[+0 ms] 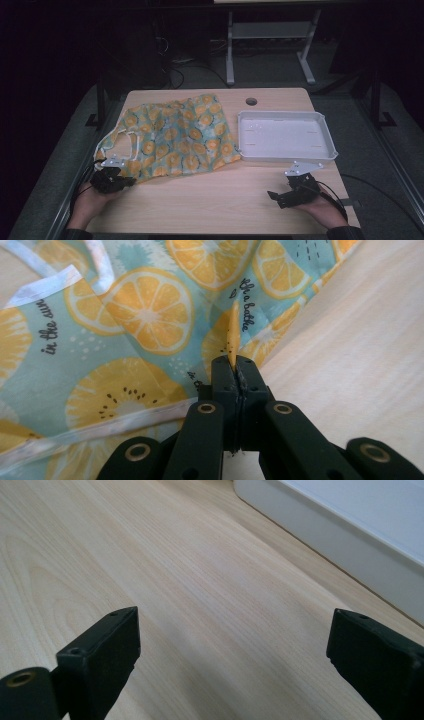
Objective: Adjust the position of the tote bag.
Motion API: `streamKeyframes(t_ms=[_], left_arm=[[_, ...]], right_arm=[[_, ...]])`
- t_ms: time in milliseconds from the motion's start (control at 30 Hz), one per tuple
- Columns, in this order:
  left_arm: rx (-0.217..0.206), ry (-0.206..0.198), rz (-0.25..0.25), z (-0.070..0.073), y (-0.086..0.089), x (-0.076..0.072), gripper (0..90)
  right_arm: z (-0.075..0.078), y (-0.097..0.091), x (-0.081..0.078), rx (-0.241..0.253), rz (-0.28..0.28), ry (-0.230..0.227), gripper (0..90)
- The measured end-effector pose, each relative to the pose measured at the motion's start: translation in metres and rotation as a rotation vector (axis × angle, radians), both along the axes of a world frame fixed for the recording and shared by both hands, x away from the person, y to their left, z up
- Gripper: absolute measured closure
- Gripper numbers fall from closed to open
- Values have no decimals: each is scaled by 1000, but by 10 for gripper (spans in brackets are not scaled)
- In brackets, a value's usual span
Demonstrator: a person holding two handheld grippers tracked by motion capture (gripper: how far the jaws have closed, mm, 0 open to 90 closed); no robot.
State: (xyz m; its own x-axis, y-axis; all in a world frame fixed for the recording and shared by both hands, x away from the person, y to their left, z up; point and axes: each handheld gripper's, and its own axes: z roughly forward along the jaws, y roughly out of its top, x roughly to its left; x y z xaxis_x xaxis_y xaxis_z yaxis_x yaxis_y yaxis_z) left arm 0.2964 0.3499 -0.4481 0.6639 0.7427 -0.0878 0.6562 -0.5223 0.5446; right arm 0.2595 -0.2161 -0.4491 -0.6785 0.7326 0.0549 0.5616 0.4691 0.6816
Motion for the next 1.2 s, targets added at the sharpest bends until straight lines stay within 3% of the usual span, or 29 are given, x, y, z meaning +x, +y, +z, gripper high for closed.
streamKeyframes(t_ms=[200,600,900,1200], left_arm=[[-12,21,-61,2,-12,-3,889],[-104,45,-160,5,-38,-9,889],[-200,64,-186,7,-51,-9,889],[-220,70,-249,8,-73,-8,889]], right_arm=[[0,0,0,-1,0,2,63],[-1,0,1,-5,2,2,63],[-2,1,1,-6,0,11,63],[-2,1,1,-10,-3,19,63]])
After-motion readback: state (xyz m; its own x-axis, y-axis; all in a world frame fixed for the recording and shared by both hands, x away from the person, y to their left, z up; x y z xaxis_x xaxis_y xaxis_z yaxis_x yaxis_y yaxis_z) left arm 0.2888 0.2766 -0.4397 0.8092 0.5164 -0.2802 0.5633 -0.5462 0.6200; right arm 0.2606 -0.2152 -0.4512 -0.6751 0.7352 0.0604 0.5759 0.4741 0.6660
